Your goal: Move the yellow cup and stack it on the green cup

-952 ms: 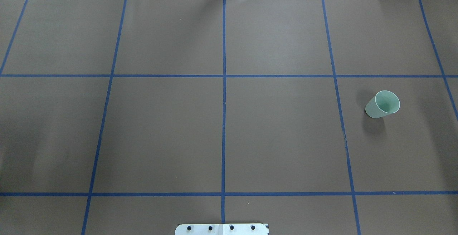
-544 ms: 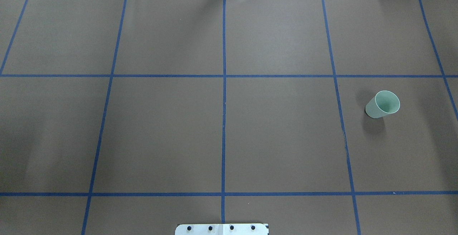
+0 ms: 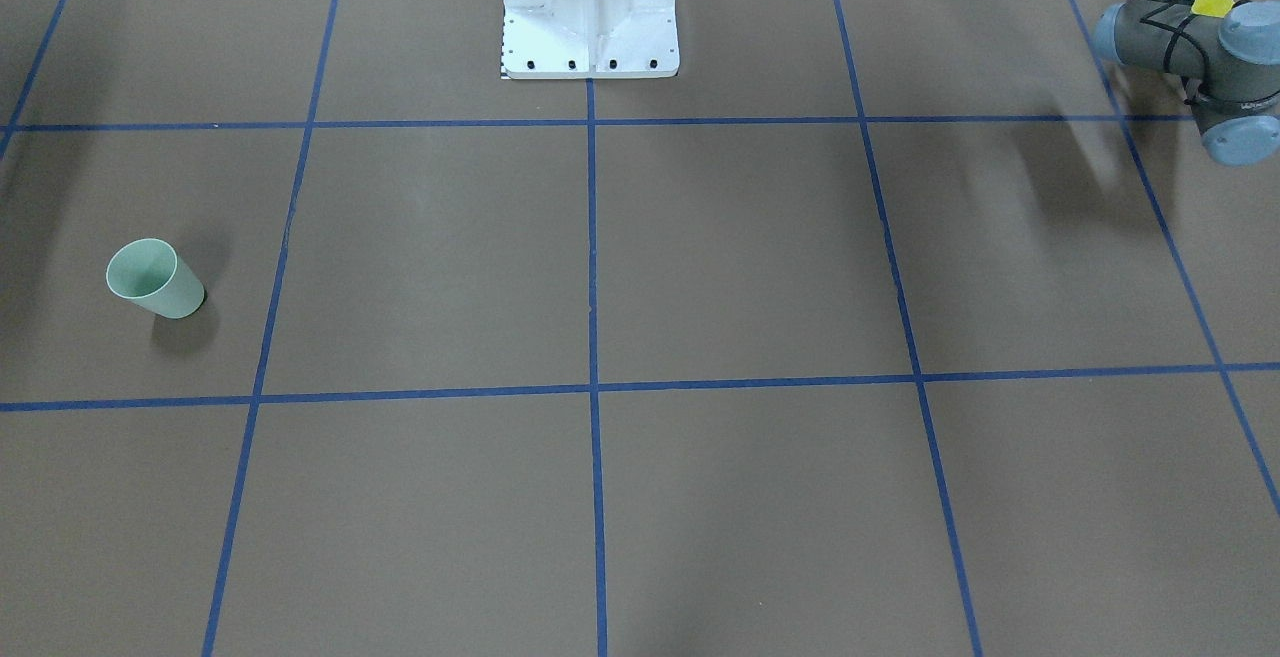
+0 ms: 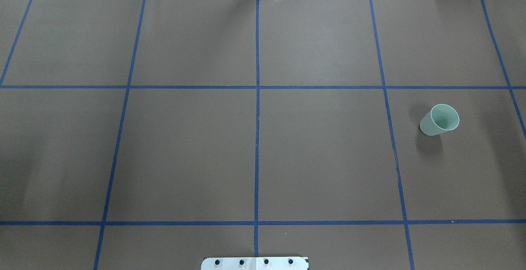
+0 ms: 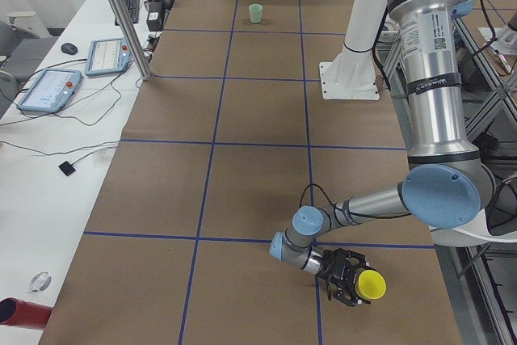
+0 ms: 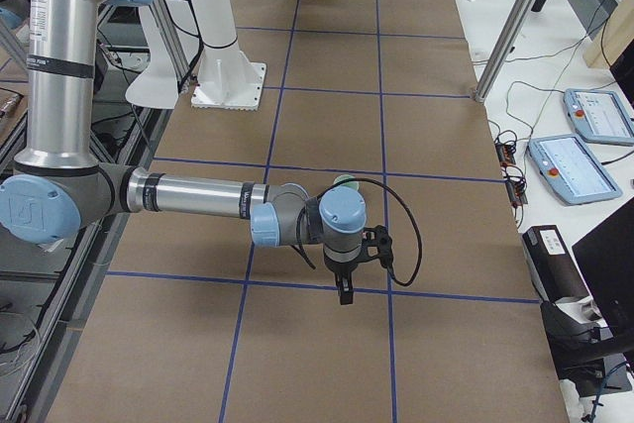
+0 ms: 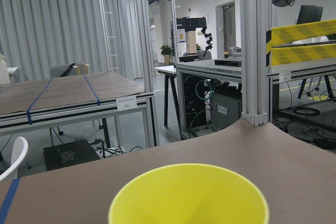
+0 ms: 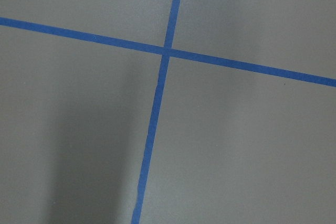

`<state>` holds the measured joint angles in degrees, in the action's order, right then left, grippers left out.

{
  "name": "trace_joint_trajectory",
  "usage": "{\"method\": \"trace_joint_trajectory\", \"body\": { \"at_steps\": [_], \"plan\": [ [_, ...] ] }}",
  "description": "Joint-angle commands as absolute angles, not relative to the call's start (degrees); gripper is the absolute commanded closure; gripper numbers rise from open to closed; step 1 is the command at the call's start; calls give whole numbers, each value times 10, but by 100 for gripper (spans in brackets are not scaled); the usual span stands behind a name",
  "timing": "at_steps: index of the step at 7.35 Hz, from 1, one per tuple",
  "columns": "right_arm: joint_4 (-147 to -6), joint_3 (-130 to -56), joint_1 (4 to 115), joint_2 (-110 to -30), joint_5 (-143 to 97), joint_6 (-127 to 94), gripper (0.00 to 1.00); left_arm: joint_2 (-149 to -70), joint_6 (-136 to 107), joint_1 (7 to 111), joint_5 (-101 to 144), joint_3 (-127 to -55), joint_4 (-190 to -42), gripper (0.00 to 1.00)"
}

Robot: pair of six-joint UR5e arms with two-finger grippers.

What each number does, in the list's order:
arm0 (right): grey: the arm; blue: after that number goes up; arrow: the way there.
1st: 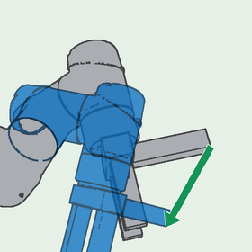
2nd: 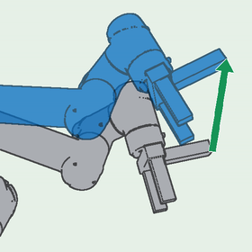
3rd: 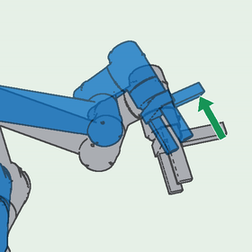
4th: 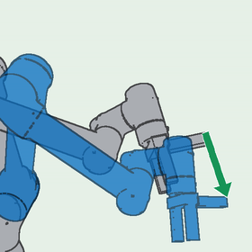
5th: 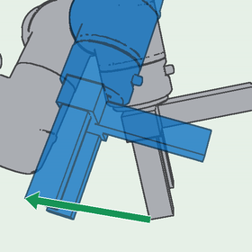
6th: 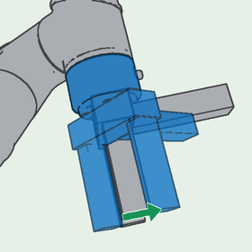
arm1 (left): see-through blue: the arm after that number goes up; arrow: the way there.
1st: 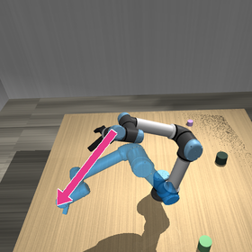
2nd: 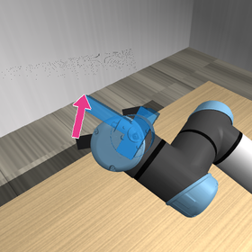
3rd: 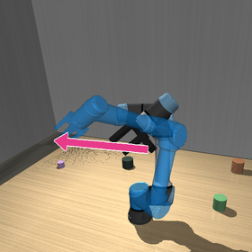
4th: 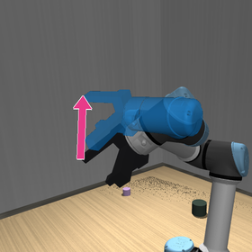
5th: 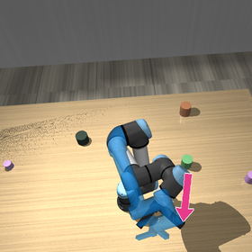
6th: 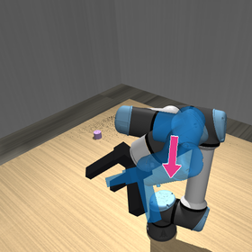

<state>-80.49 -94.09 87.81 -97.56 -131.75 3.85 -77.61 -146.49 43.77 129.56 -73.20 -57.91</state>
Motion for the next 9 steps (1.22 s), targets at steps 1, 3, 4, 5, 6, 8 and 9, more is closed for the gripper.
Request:
{"method": "trace_joint_trajectory", "body": {
  "at_steps": [1, 3, 4, 5, 6, 8, 9],
  "plan": [
    [-804, -940, 878, -976, -1317, 39, 1, -776, -1466, 438, 1303, -718, -585, 3],
    [-804, -941, 878, -976, -1317, 38, 1, -776, -1466, 438, 1303, -715, -589, 29],
    [-804, -941, 878, -976, -1317, 39, 1, -776, -1465, 438, 1303, -715, -590, 45],
    [-805, -940, 878, -976, -1317, 39, 1, -776, -1463, 438, 1300, -715, -589, 59],
    [-805, -940, 878, -976, -1317, 38, 1, -777, -1457, 437, 1297, -715, -588, 63],
    [-805, -940, 878, -976, -1317, 38, 1, -770, -1423, 438, 1291, -715, -581, 65],
    [-805, -940, 878, -976, -1318, 38, 1, -767, -1411, 438, 1283, -716, -580, 65]
  ]
}}
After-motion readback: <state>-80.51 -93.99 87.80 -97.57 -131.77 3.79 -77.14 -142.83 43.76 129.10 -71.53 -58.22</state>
